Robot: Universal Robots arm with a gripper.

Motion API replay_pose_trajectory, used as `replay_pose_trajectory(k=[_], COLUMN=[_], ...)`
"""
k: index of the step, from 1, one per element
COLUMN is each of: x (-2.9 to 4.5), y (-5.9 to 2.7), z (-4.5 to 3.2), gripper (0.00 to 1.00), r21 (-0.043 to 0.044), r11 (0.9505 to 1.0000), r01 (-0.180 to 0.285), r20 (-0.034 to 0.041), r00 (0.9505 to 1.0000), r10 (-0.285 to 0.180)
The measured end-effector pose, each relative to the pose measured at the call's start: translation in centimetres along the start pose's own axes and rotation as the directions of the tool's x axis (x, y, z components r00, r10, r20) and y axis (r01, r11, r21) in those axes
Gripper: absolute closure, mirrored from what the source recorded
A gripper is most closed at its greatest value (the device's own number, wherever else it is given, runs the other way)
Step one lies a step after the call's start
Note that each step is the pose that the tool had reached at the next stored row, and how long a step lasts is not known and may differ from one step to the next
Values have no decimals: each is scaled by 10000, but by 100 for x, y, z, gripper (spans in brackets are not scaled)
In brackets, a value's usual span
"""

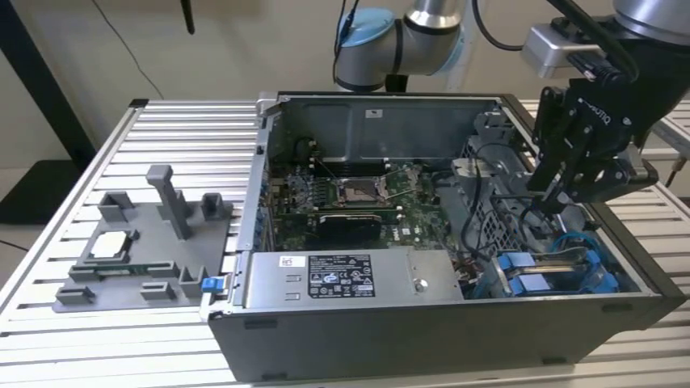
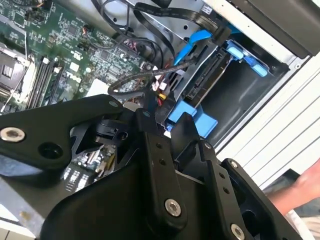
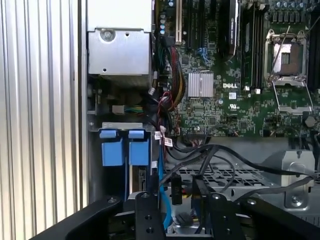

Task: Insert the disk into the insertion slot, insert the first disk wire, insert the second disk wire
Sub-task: 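Insert the disk into the insertion slot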

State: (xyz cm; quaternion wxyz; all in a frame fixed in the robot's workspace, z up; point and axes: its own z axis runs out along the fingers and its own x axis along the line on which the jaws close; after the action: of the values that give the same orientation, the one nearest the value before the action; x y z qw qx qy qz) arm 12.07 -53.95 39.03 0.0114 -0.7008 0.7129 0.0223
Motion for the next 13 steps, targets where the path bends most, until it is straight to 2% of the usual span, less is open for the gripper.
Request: replay_pose_trajectory(k=[1,2,9,13], x=[0,0,1,2], y=[0,0,0,-8], z=[5,10,42,46], gripper=[0,100,100,100], r21=[7,13,95,101], r11=[10000,10000,10000,9999], r01=[0,1,6,6], r20=[25,49,191,198], r00=[10000,10000,9998,9998], r10=[0,-1,-8,-8])
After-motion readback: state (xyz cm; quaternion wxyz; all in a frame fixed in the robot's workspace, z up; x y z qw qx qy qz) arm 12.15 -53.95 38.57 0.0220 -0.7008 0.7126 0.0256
